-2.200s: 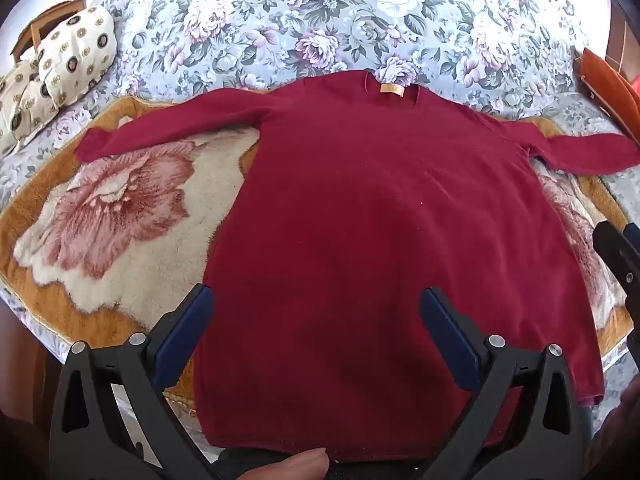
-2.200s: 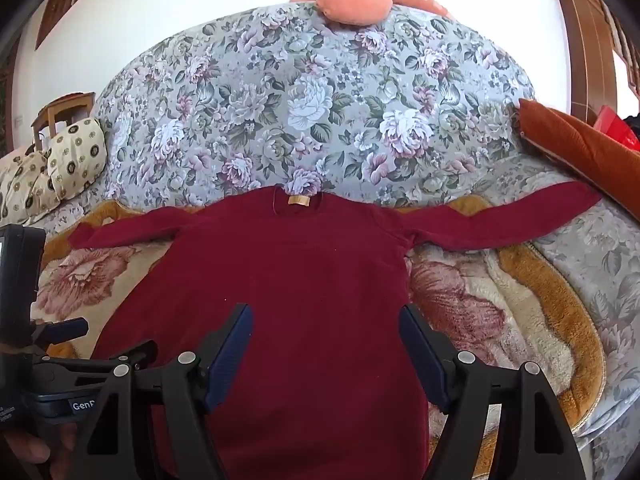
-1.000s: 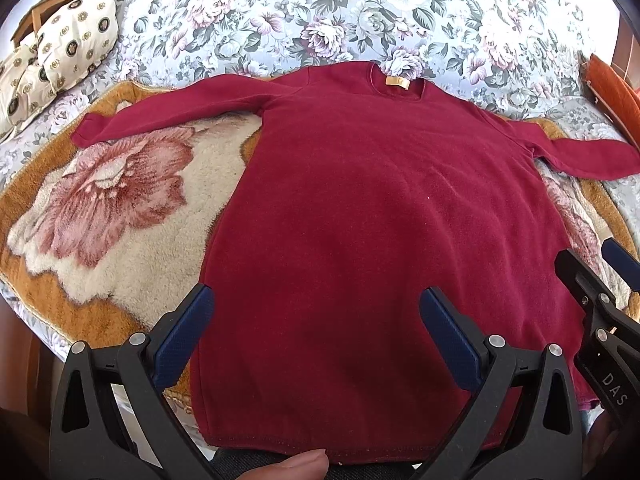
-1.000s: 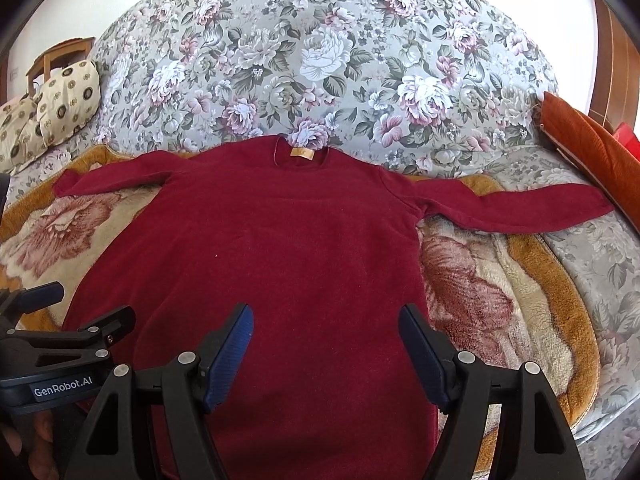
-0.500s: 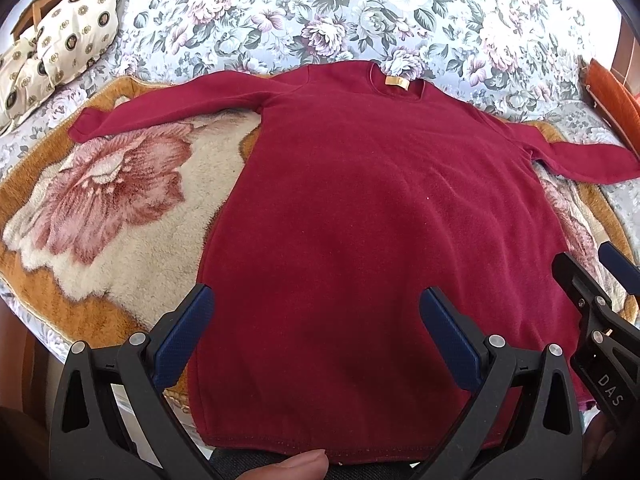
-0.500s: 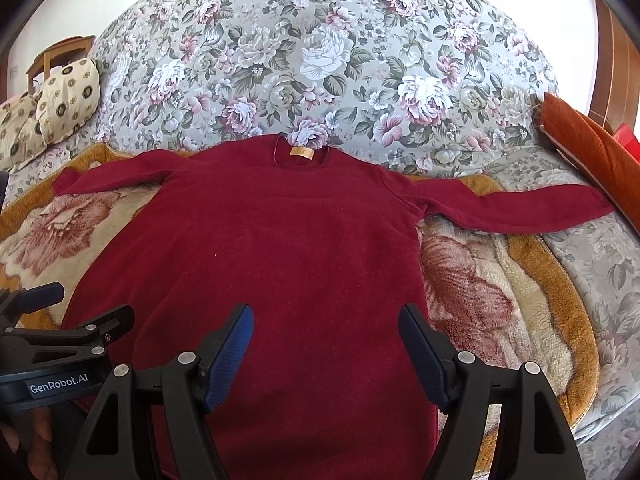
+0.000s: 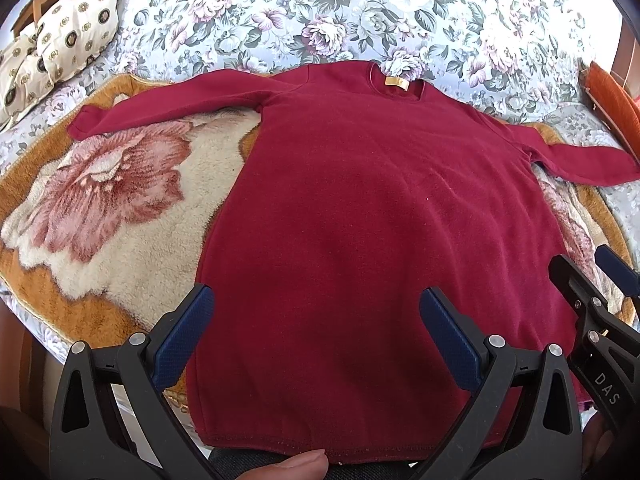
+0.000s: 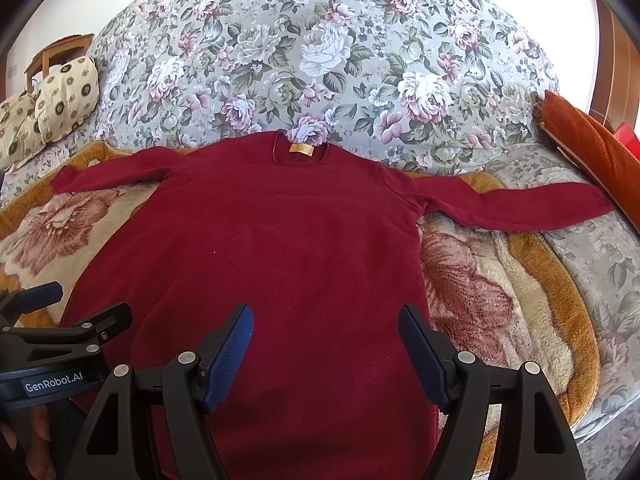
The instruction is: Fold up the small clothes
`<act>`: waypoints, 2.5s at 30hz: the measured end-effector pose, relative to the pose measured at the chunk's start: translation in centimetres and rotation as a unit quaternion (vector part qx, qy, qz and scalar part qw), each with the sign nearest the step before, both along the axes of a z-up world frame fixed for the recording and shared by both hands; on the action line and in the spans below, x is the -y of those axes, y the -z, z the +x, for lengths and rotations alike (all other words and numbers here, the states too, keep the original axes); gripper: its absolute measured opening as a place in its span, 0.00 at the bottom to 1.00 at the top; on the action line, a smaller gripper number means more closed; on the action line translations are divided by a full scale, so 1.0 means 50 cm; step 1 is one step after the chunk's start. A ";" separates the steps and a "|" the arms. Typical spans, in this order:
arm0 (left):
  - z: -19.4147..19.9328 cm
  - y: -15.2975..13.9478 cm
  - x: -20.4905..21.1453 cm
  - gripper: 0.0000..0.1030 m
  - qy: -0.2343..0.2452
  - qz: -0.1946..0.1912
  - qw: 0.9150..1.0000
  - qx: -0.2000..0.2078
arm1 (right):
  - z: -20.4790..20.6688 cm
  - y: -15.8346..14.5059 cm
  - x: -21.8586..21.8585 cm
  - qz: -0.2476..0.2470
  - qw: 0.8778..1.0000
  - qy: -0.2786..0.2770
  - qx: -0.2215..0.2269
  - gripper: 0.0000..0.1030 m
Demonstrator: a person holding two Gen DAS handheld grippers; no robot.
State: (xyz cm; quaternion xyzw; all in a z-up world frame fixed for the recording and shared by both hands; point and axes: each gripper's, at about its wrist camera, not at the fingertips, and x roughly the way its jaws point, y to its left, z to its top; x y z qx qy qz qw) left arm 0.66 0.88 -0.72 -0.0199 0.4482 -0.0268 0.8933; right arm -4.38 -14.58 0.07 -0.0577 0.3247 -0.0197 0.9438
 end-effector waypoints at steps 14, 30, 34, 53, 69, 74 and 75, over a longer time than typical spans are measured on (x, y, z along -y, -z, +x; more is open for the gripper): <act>0.000 0.002 0.001 1.00 0.000 -0.003 1.000 -0.001 | -0.003 -0.001 -0.001 0.001 1.000 0.001 0.003 0.71; 0.001 0.005 -0.006 1.00 -0.002 -0.013 1.000 -0.003 | -0.003 -0.002 -0.001 -0.001 1.000 0.000 0.002 0.71; 0.001 0.004 -0.010 1.00 -0.002 -0.017 1.000 -0.004 | -0.003 -0.002 -0.002 -0.002 1.000 0.001 0.002 0.71; 0.001 0.004 -0.010 1.00 -0.002 -0.017 1.000 -0.004 | -0.003 -0.001 -0.003 -0.003 1.000 0.001 0.002 0.71; 0.000 0.004 -0.010 1.00 -0.002 -0.018 1.000 -0.005 | -0.003 0.000 -0.005 -0.005 1.000 0.000 0.001 0.71; 0.001 0.003 -0.010 1.00 -0.002 -0.018 1.000 -0.005 | -0.003 0.000 -0.005 -0.005 1.000 0.000 0.001 0.71; 0.001 0.004 -0.011 1.00 -0.002 -0.018 1.000 -0.005 | -0.003 0.000 -0.004 -0.005 1.000 0.001 0.001 0.71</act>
